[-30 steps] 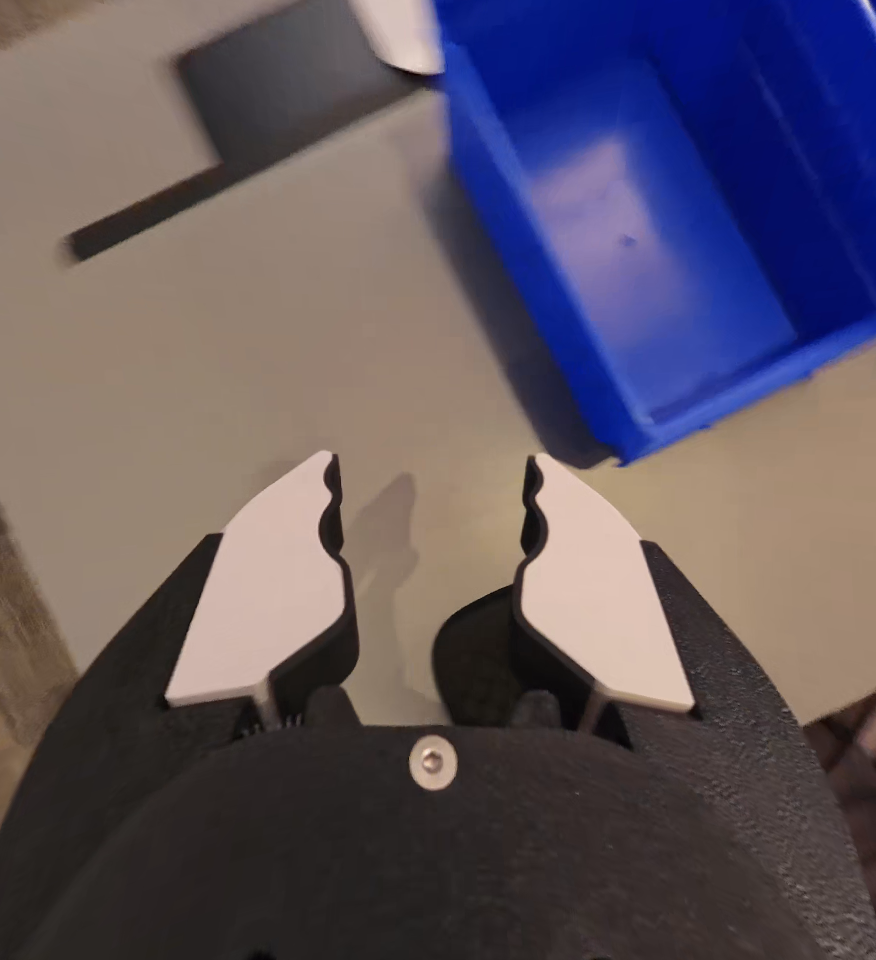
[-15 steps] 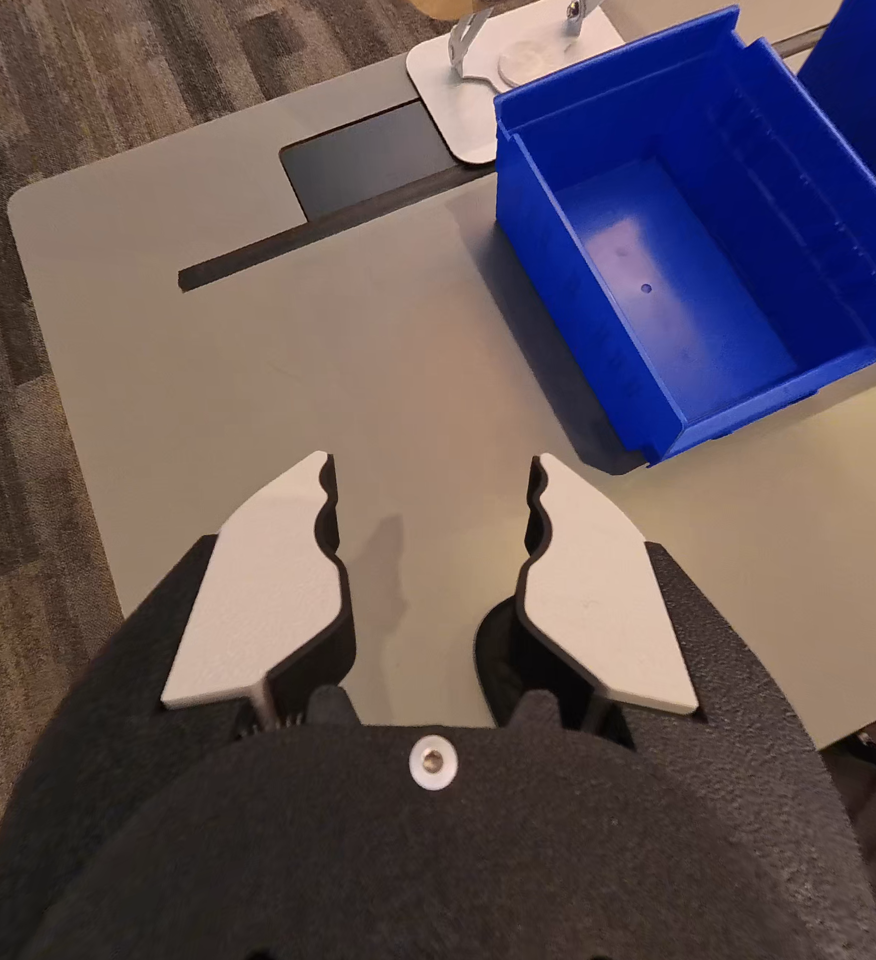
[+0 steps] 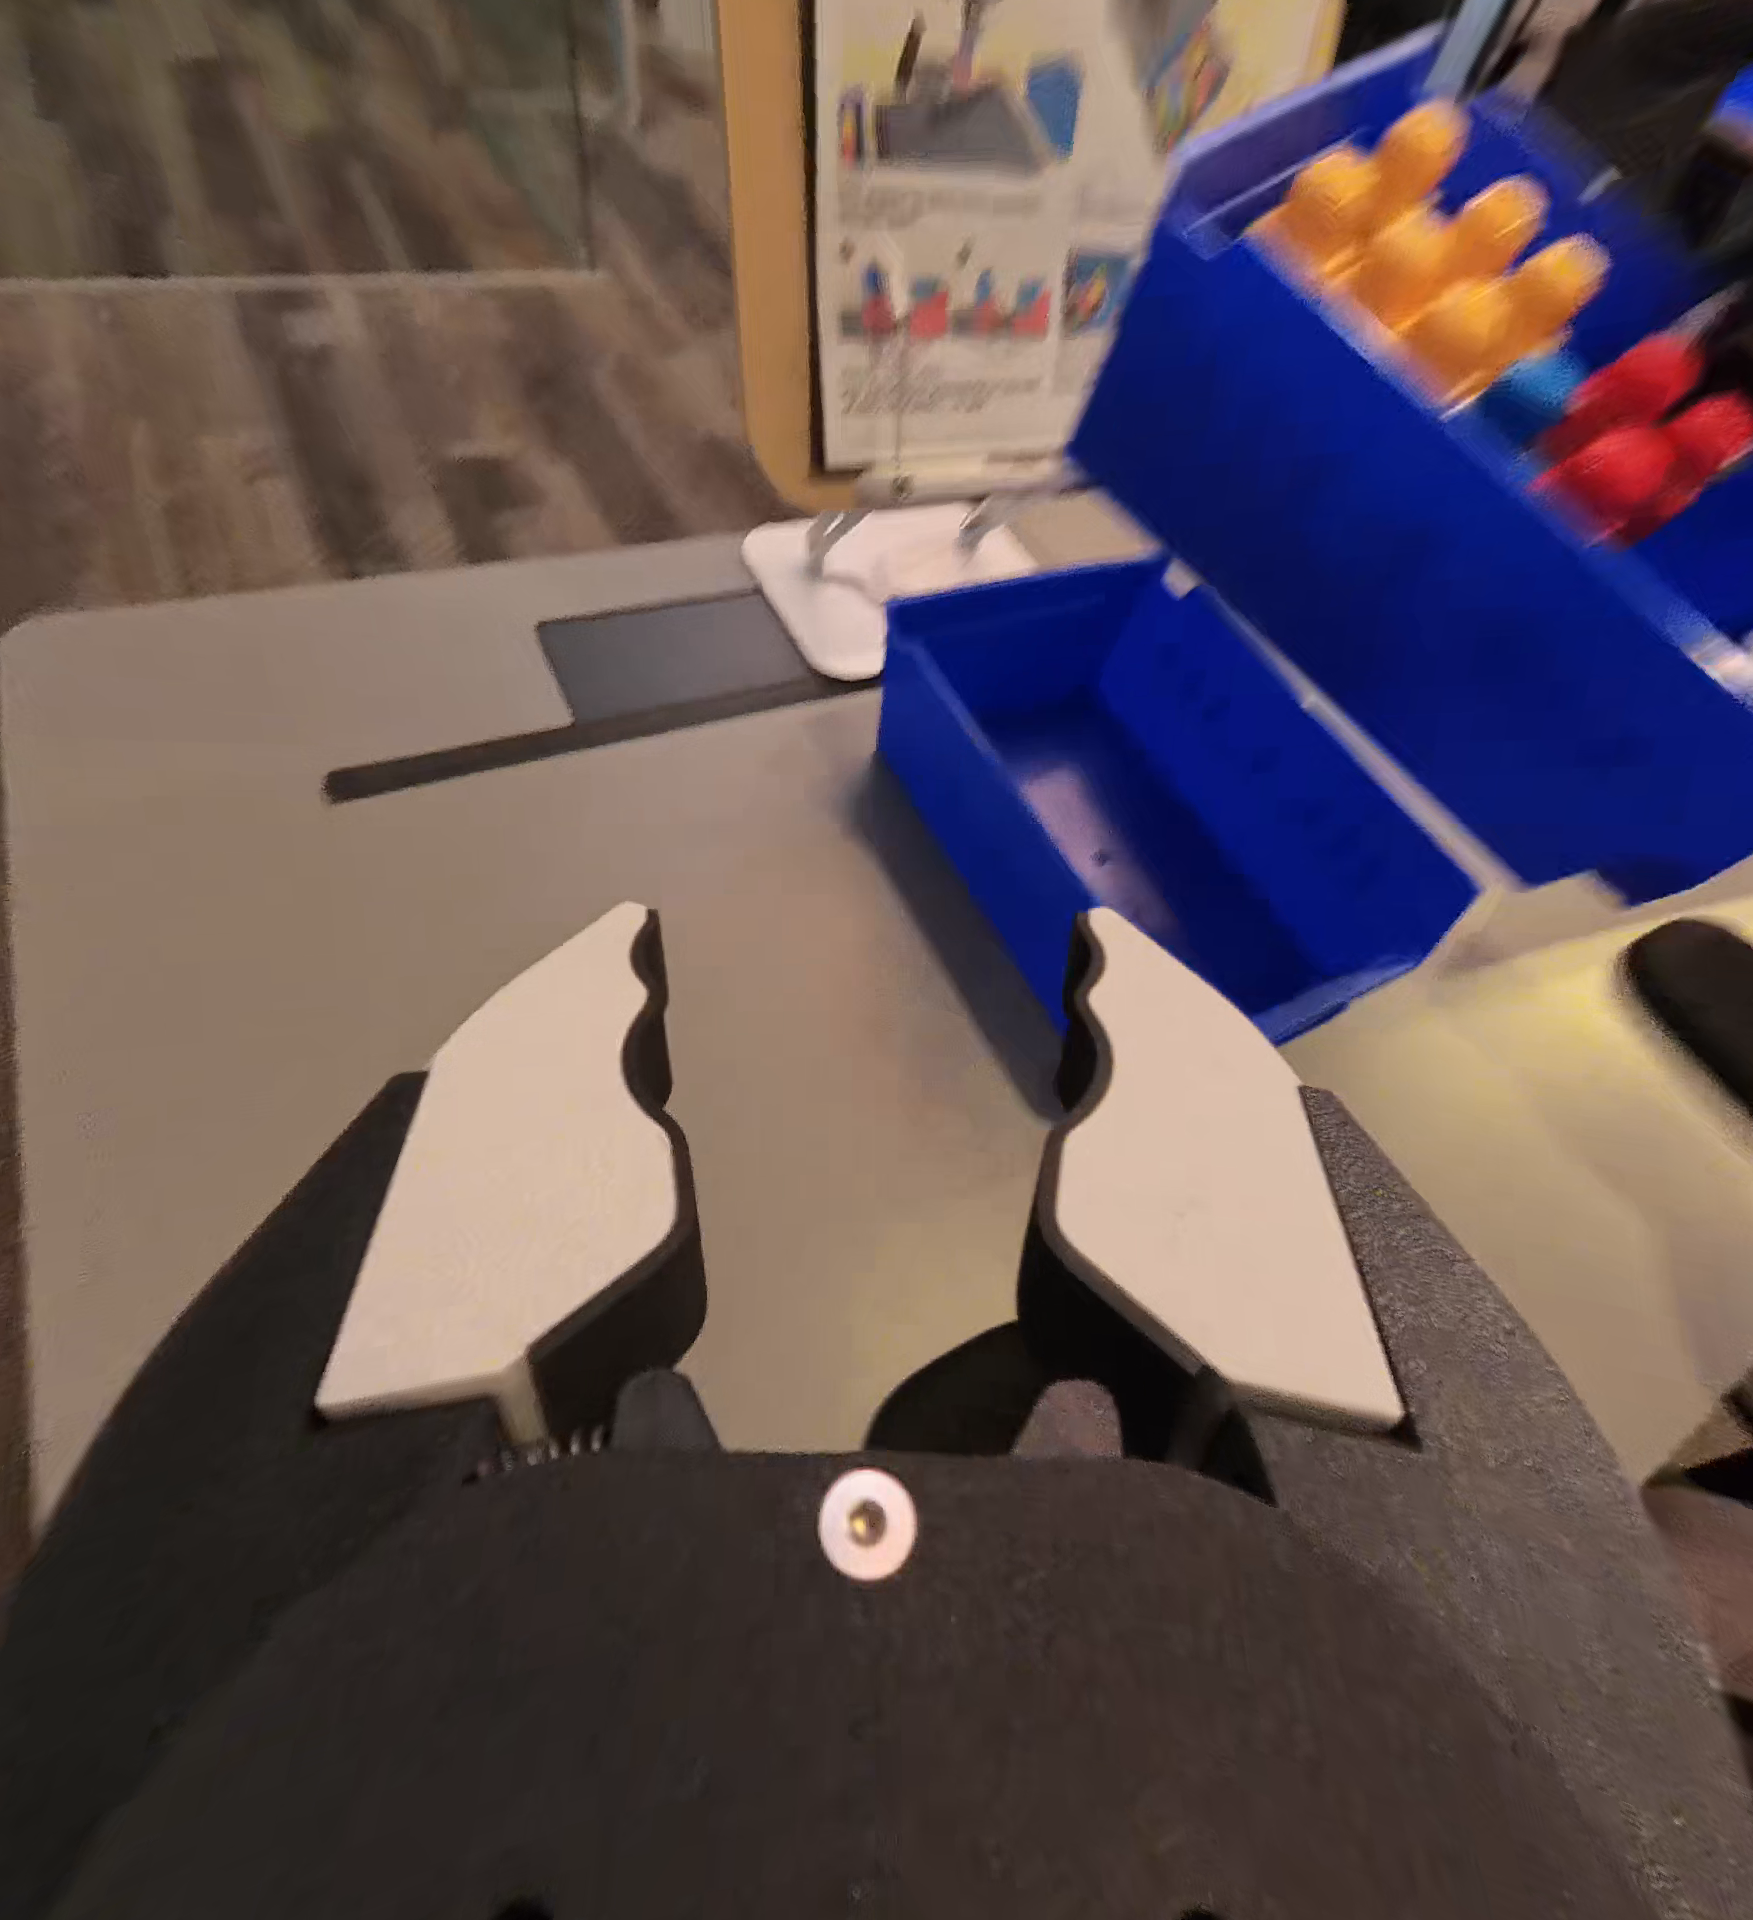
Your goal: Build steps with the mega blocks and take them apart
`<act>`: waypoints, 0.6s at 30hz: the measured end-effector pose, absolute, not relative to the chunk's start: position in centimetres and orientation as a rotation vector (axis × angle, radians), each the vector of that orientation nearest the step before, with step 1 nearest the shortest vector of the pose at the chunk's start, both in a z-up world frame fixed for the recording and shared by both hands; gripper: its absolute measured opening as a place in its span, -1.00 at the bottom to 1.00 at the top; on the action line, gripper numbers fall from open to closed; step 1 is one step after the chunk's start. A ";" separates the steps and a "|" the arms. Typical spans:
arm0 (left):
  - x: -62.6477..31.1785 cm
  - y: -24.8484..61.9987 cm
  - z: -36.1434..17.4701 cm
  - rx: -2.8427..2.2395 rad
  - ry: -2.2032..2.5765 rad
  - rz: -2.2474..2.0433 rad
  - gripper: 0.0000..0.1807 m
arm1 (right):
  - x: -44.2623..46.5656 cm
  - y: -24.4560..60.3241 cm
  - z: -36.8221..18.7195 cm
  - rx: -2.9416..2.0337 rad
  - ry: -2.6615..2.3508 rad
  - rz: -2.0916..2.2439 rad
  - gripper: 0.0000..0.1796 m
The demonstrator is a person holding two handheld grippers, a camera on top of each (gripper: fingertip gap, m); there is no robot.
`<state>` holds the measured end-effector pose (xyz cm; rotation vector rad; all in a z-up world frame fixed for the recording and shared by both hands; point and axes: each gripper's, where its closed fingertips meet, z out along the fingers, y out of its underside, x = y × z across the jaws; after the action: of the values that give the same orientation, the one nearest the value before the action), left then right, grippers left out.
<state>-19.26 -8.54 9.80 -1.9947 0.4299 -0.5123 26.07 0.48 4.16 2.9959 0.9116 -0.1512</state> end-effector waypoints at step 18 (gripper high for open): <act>-28.7 -12.0 8.7 -2.016 0.027 -0.421 -0.12 | -13.9 -0.5 -4.4 2.539 1.536 -0.418 -0.94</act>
<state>-28.70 -12.02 8.73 -2.0163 0.0272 -0.4212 -13.94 -0.55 -4.43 2.5391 1.5356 -0.4183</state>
